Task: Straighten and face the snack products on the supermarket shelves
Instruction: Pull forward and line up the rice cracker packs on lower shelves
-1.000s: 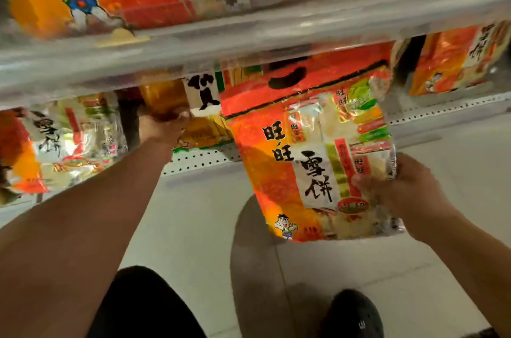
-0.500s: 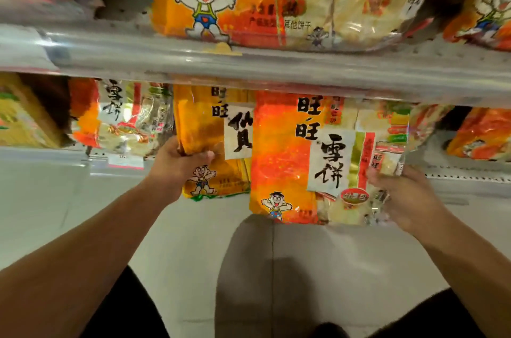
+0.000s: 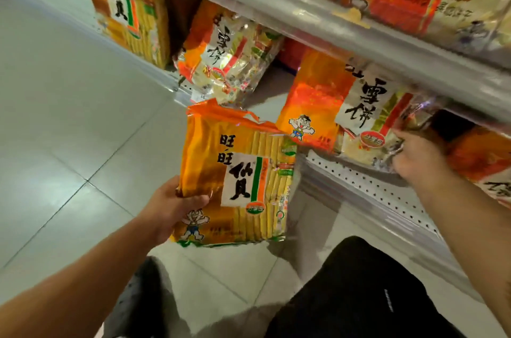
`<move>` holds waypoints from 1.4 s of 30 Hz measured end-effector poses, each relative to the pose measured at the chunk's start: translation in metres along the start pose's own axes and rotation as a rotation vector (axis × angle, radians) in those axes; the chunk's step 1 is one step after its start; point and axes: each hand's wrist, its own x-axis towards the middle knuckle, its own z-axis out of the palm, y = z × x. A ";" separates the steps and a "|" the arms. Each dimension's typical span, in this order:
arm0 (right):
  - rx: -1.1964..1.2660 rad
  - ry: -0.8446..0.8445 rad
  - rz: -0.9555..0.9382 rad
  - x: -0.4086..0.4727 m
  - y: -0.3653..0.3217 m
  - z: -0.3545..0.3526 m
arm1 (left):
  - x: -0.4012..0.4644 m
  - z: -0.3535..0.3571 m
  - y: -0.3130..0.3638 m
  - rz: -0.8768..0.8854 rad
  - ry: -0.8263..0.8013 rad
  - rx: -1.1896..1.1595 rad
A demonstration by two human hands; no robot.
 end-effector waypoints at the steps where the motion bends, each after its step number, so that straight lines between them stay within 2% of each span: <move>1: 0.021 0.014 -0.025 0.007 0.001 0.005 | -0.004 -0.004 -0.002 0.006 0.031 -0.016; 7: -0.056 0.023 -0.072 0.014 0.017 0.028 | -0.028 -0.020 -0.019 0.035 0.090 -0.109; 19: -0.242 -0.025 0.040 0.011 0.038 0.043 | -0.022 0.002 -0.007 0.085 -0.032 -0.099; 23: -0.157 -0.085 0.070 0.006 0.038 0.040 | -0.016 0.001 -0.002 0.095 -0.060 -0.106; 25: -0.281 0.041 0.002 -0.005 0.043 0.041 | -0.014 -0.002 0.002 0.100 -0.080 -0.114; 27: -0.555 0.238 -0.164 -0.024 0.056 0.042 | -0.012 -0.003 0.007 0.099 -0.101 -0.142; 28: -0.599 0.266 -0.274 -0.040 0.064 0.043 | -0.012 -0.004 0.011 0.095 -0.116 -0.157; 30: -0.541 0.089 -0.363 -0.075 0.079 0.045 | -0.014 -0.004 0.020 0.082 -0.154 -0.181; 32: -0.561 -0.283 -0.152 -0.112 0.083 0.051 | -0.022 -0.007 0.034 0.053 -0.191 -0.207; 34: -0.611 -0.507 0.101 -0.149 0.075 0.055 | -0.043 -0.015 0.048 0.006 -0.228 -0.219; 39: -0.715 -0.446 0.118 -0.251 0.024 0.070 | -0.136 -0.062 0.101 -0.157 -0.221 -0.253; 42: -0.764 -0.487 0.176 -0.327 -0.022 0.098 | -0.205 -0.096 0.142 -0.205 -0.103 -0.266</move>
